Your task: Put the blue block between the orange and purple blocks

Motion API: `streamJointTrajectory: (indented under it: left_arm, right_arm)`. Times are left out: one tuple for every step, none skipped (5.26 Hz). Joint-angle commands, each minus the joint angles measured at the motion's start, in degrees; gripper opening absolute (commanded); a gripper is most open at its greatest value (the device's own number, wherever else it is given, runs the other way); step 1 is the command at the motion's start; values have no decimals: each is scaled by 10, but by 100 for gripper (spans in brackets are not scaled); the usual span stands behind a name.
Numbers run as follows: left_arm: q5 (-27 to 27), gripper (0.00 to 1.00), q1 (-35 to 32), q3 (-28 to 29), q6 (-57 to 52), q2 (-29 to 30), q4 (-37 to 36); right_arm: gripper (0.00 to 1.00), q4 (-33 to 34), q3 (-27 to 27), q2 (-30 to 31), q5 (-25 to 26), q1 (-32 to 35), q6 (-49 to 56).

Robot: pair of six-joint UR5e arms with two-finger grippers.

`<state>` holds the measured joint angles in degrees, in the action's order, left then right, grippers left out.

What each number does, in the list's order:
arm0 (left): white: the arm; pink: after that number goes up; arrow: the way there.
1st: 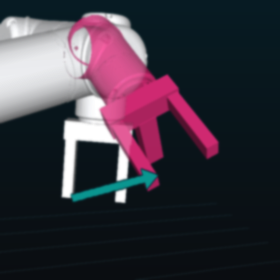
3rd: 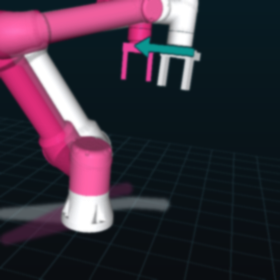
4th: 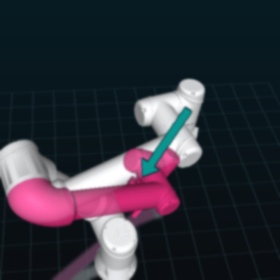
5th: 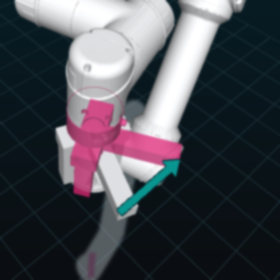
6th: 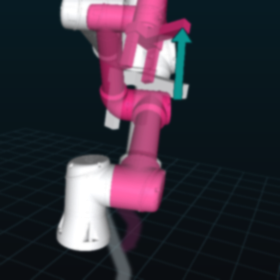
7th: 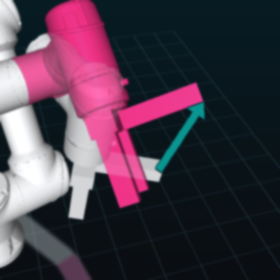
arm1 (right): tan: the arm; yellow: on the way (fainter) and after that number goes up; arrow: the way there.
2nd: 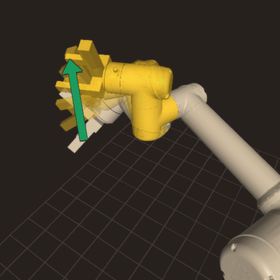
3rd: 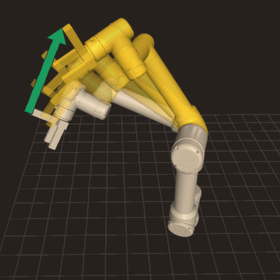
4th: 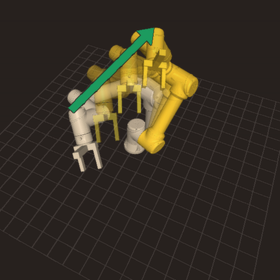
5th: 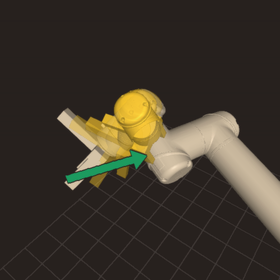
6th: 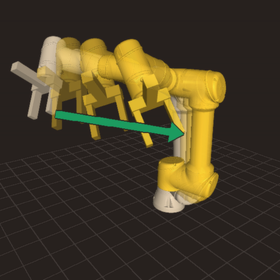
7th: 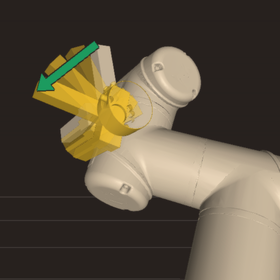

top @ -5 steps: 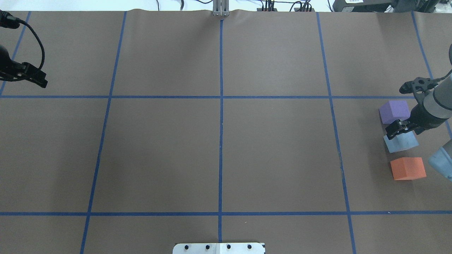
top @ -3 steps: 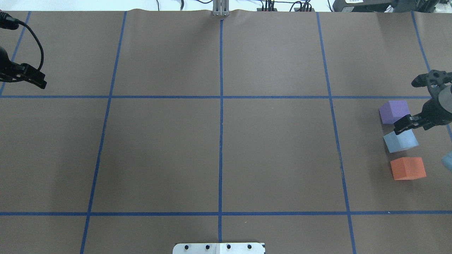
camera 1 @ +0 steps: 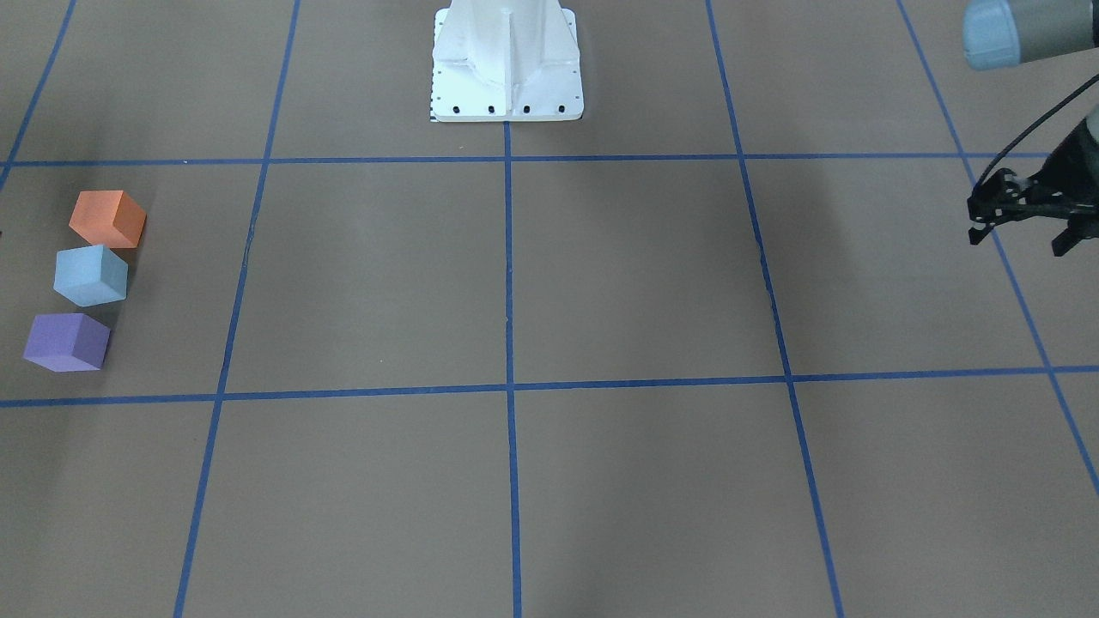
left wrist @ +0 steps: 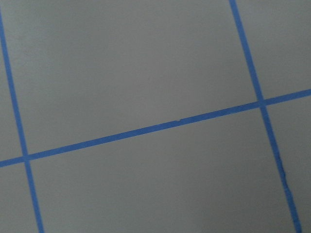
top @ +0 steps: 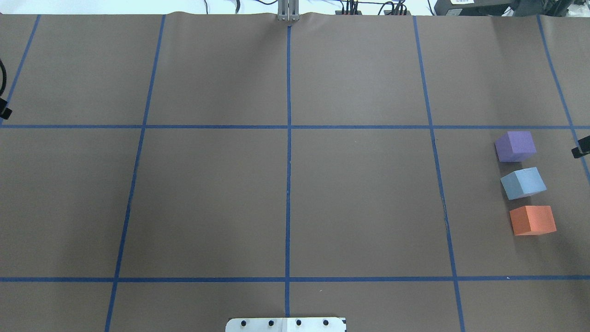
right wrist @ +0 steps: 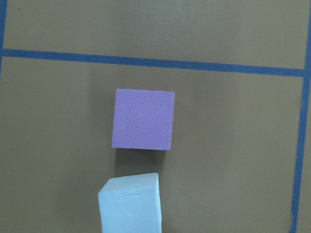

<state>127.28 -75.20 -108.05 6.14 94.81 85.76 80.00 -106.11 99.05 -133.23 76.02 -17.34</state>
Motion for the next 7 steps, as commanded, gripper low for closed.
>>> streamJointTrajectory:
  left_arm:
    - [48,100,-121,109,-217,-20,-5]
    - [63,100,-150,133,-222,-35,-2]
    - [64,100,-149,132,-221,-38,15]
    - [61,100,-149,142,-227,-47,35]
    - [60,100,-148,163,-219,-42,56]
    - [60,100,-148,159,-218,-46,56]
    - [62,100,-148,160,-190,-46,52]
  right_arm:
    - [100,0,34,17,-29,80,53]
    - [100,-7,35,25,-23,88,53]
    - [100,-6,15,28,-29,101,45]
    - [100,-6,19,41,-29,102,46]
    - [100,0,26,46,-29,102,44]
    - [100,1,43,47,-36,115,52]
    - [100,23,42,41,-59,120,53]
